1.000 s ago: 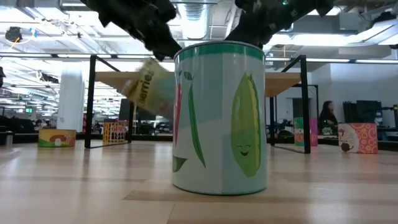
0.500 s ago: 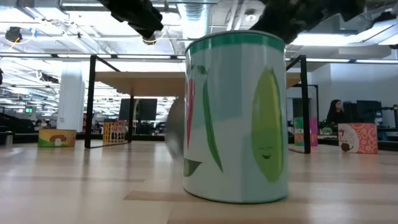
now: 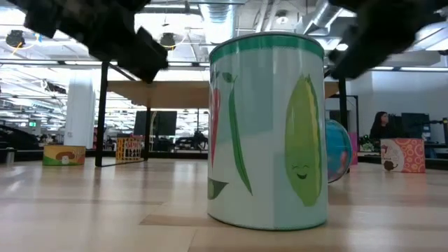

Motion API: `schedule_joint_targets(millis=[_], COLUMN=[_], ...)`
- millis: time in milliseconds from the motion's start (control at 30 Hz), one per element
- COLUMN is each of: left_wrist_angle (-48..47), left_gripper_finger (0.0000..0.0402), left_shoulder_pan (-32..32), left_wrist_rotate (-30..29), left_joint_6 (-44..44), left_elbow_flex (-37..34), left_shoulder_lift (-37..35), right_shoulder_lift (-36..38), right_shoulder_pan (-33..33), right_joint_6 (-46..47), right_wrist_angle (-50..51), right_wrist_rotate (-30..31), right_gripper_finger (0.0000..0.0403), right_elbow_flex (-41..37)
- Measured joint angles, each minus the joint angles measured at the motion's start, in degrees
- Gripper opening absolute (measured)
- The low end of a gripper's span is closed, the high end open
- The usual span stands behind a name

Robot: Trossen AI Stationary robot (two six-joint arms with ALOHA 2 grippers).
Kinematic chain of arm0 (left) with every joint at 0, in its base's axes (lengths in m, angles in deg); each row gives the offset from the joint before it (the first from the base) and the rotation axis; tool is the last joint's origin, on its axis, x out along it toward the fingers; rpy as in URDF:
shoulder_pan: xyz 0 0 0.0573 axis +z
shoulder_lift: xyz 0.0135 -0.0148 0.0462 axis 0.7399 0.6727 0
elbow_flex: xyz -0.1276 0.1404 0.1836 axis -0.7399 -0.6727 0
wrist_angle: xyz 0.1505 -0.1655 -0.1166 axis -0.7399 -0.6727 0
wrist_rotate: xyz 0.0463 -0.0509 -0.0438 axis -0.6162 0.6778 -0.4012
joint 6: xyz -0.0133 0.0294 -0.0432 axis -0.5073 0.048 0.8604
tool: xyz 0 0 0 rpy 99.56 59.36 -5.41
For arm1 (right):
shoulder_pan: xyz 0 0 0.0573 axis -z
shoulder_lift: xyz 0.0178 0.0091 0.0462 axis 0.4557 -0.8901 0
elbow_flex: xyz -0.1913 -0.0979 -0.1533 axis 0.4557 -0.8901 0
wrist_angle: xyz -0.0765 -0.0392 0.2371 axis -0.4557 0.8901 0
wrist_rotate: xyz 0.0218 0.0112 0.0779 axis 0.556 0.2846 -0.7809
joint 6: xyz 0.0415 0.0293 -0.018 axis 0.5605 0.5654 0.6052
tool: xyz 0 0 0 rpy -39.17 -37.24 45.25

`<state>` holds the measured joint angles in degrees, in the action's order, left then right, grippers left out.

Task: Pick and place cans onto a shelf
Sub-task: Put the bottom blue can on the shelf

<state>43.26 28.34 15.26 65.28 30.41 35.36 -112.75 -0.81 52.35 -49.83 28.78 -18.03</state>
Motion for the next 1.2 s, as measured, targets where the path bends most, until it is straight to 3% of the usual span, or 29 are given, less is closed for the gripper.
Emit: schedule_joint_targets(millis=[167,467,733,967,1200], left_wrist_angle=[4.6,4.7,4.8,4.9,4.9], left_gripper_finger=[0.0054,0.0109,0.0121,0.0121,0.0100], left_shoulder_pan=[-3.3,-5.1,-4.7,-3.6,-3.3], left_wrist_rotate=[-4.6,-15.0,-13.4,-11.3,-10.7], left_joint_6=[0.0,-3.2,-8.7,-8.0,-8.8], left_elbow_flex=[3.4,9.6,12.8,12.8,12.8], left_shoulder_lift=[8.4,18.2,23.2,23.8,23.8], right_shoulder_lift=[-0.9,-10.7,-15.3,-18.6,-20.7], right_shoulder_pan=[-4.1,-4.7,-4.2,-3.3,-3.0], right_joint_6=[5.6,9.2,11.8,11.1,9.1], right_wrist_angle=[1.6,-0.6,-3.2,-8.9,-13.7], right_wrist_rotate=[5.6,9.7,10.8,9.6,9.4], right_gripper_finger=[0.0017,0.0017,0.0017,0.0017,0.0017], right_elbow_flex=[0.1,0.1,0.3,0.5,0.4])
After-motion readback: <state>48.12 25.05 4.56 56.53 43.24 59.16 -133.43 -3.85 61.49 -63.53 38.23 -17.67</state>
